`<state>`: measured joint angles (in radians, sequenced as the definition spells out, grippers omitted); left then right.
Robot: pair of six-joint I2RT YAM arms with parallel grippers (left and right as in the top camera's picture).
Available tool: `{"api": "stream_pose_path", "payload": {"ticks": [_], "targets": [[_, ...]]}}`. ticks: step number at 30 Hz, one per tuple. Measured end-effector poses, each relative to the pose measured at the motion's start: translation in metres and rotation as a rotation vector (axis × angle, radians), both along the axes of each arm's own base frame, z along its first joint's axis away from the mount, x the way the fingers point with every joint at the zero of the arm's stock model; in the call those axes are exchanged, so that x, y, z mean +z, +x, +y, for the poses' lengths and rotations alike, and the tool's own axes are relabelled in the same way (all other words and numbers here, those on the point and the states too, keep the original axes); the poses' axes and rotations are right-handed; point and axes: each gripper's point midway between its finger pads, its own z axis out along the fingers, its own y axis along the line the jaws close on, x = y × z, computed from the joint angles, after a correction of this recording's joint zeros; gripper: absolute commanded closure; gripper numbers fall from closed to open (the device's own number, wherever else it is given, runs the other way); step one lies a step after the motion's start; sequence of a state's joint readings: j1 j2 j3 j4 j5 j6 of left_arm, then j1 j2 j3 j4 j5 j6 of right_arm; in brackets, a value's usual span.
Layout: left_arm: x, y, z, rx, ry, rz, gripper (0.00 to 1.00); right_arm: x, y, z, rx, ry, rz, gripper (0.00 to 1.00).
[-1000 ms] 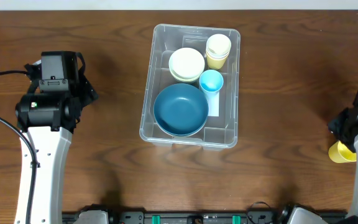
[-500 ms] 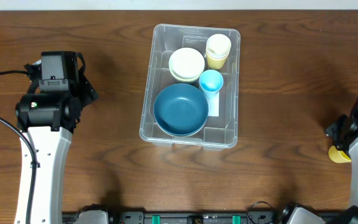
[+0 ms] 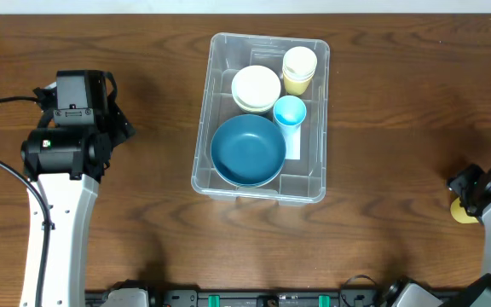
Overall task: Pack container
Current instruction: 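Move the right gripper to the yellow cup and grasp it, then carry the yellow cup and lower it into the light blue cup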
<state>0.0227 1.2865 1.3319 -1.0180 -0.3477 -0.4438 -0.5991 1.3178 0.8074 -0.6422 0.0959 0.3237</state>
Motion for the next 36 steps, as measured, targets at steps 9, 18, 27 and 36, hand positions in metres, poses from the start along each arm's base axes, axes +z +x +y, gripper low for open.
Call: {"api": "stream_pose_path", "payload": {"ticks": [9, 18, 27, 36], "targets": [[0.0, 0.0, 0.0, 0.0, 0.0, 0.0, 0.02, -0.026, 0.006, 0.001, 0.036, 0.048, 0.047, 0.51], [0.0, 0.0, 0.0, 0.0, 0.0, 0.0, 0.02, -0.046, 0.006, 0.003, 0.053, 0.083, 0.093, 0.82], [0.0, 0.0, 0.0, 0.0, 0.0, 0.0, 0.02, -0.041, 0.003, 0.01, 0.072, 0.089, 0.102, 0.99], [0.0, 0.0, 0.0, 0.0, 0.0, 0.0, 0.02, 0.001, 0.05, 0.067, 0.298, 0.123, -0.035, 0.99]]}}
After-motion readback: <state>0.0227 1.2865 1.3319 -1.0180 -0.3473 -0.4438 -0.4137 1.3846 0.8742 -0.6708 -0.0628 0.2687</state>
